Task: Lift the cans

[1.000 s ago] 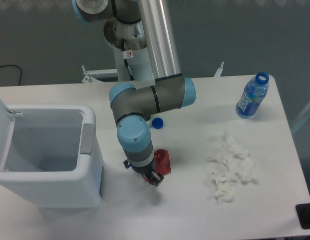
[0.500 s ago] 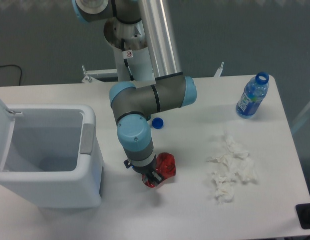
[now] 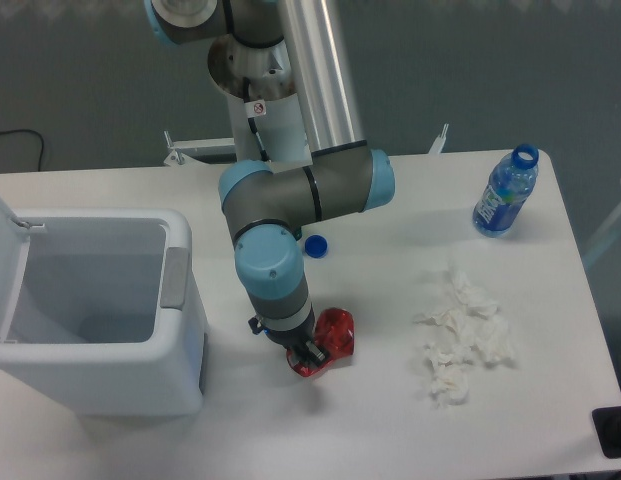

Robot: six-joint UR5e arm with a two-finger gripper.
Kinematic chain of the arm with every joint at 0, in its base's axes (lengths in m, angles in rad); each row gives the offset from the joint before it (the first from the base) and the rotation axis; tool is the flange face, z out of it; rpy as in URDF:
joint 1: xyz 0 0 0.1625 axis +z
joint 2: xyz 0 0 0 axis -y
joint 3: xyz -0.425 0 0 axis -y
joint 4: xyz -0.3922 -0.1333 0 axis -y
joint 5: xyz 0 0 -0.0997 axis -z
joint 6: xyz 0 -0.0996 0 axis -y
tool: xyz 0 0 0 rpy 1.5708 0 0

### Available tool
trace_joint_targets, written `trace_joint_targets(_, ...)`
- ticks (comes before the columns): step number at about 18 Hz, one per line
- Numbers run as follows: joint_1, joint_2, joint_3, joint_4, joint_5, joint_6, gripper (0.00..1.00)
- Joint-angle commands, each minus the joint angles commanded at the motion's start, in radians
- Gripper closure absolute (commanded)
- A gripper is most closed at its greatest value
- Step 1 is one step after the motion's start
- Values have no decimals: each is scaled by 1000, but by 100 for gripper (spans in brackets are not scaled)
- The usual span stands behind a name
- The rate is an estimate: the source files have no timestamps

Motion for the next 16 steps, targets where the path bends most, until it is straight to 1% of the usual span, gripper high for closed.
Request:
trace_joint_targets(3, 25, 37, 2, -5, -11, 5, 51)
trace_joint_targets(7, 32, 46, 6, -12, -23, 6, 56)
trace_joint_targets(10, 38, 55, 9, -20, -26, 6, 56)
trace_joint_targets(13, 46, 63, 17, -44, -37, 6, 57)
trace_joint_targets(16, 46, 65, 26, -43, -40, 5, 55)
